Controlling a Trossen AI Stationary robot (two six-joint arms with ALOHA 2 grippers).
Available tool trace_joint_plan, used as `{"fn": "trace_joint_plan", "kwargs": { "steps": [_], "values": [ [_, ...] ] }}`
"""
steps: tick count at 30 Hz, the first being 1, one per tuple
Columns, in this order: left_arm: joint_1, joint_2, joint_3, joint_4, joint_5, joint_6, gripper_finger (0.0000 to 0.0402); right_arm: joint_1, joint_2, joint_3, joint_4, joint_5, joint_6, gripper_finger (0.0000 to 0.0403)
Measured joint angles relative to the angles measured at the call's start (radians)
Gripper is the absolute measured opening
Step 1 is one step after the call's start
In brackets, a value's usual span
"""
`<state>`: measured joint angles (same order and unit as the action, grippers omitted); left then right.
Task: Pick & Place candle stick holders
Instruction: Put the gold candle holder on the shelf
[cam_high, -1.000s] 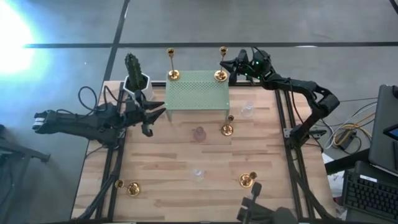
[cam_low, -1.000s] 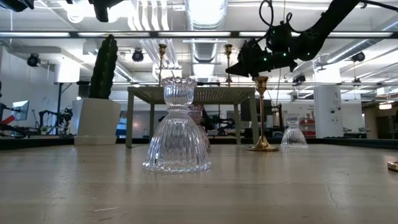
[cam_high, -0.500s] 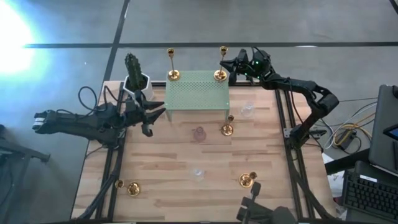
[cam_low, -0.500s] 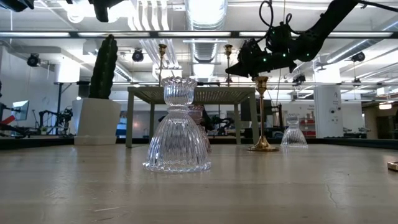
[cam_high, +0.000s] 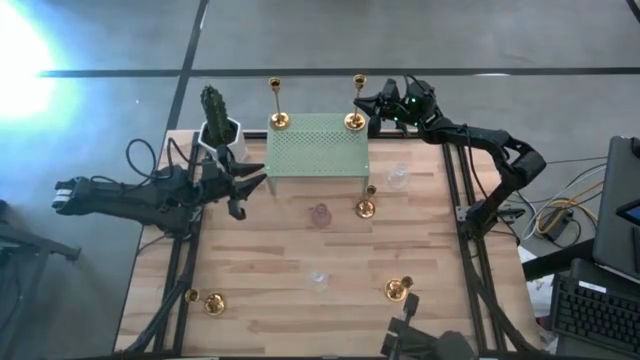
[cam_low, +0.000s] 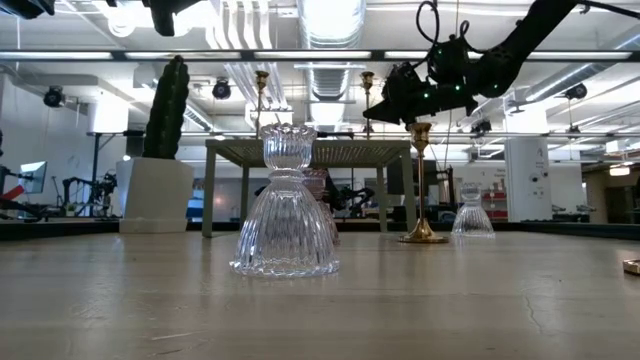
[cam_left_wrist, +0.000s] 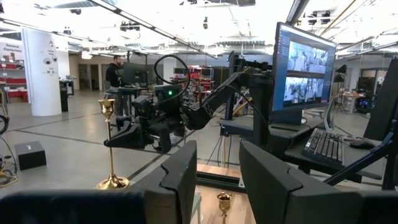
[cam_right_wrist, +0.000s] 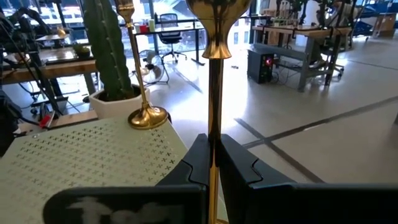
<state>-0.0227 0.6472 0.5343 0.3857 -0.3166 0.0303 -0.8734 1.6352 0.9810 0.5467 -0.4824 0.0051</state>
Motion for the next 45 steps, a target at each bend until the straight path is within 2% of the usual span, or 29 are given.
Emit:
{"fn": "trace_joint_plan", "kwargs": {
  "steps": [4,15,28,39,45],
  "values": [
    [0.000,0.000,0.000,0.000,0.000,0.000,0.0126,0.000,-0.003,0.000,-0.006,0.000,0.005,0.0018],
    [0.000,0.000,0.000,0.004,0.000,-0.001,0.0126,0.000,-0.017,-0.005,-0.028,0.008,0.000,0.0091],
    [0.000,0.000,0.000,0.002,0.001,-0.004,0.0126,0.000,-0.045,-0.005,-0.028,0.013,-0.031,0.0204],
    [0.000,0.000,0.000,0.001,0.001,-0.004,0.0126,-0.032,-0.093,-0.005,-0.137,0.013,-0.044,0.0272],
    [0.000,0.000,0.000,0.001,0.001,-0.004,0.0126,-0.072,-0.205,-0.004,-0.332,0.013,-0.068,0.0280]
  ]
}}
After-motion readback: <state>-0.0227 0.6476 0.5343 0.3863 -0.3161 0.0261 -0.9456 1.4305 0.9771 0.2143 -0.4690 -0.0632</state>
